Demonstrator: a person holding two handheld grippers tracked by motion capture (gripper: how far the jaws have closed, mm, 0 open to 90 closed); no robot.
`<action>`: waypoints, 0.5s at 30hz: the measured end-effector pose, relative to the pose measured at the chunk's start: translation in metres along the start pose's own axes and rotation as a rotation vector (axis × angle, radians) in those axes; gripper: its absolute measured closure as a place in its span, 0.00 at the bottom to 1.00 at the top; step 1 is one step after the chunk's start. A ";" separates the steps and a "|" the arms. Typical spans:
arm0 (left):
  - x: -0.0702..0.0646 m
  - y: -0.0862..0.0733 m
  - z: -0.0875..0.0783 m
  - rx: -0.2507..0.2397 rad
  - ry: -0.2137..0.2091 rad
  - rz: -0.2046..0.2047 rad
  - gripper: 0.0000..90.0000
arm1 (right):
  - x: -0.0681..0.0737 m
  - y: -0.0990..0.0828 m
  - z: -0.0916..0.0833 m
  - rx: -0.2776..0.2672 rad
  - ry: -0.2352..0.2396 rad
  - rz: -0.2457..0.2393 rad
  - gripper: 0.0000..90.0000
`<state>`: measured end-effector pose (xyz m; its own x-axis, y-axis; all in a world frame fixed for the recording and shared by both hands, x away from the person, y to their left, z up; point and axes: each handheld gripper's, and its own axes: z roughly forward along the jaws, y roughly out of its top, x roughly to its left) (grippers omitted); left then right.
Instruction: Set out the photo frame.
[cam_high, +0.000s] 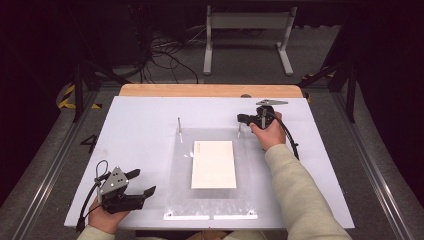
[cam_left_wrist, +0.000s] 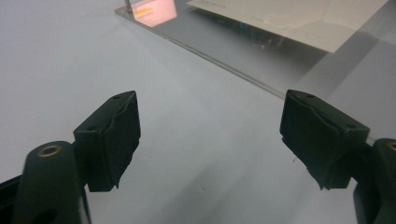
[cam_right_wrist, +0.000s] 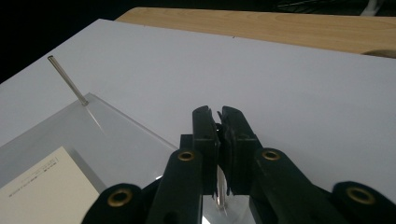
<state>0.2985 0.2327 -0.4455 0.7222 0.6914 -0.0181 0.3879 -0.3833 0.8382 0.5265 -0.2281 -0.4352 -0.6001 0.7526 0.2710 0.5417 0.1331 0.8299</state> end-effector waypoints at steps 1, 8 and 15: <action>-0.001 -0.001 0.001 0.001 -0.006 -0.010 0.21 | -0.001 -0.001 0.000 -0.002 0.010 0.018 0.93; -0.005 -0.001 0.006 0.033 -0.011 0.048 0.18 | -0.005 -0.001 0.004 0.002 0.021 0.029 0.93; -0.022 0.003 0.018 0.073 0.020 0.174 0.17 | -0.009 -0.002 0.005 -0.006 0.048 0.070 0.93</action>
<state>0.2940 0.2047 -0.4524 0.7708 0.6224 0.1356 0.2991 -0.5416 0.7856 0.5339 -0.2318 -0.4421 -0.5886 0.7282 0.3510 0.5798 0.0777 0.8110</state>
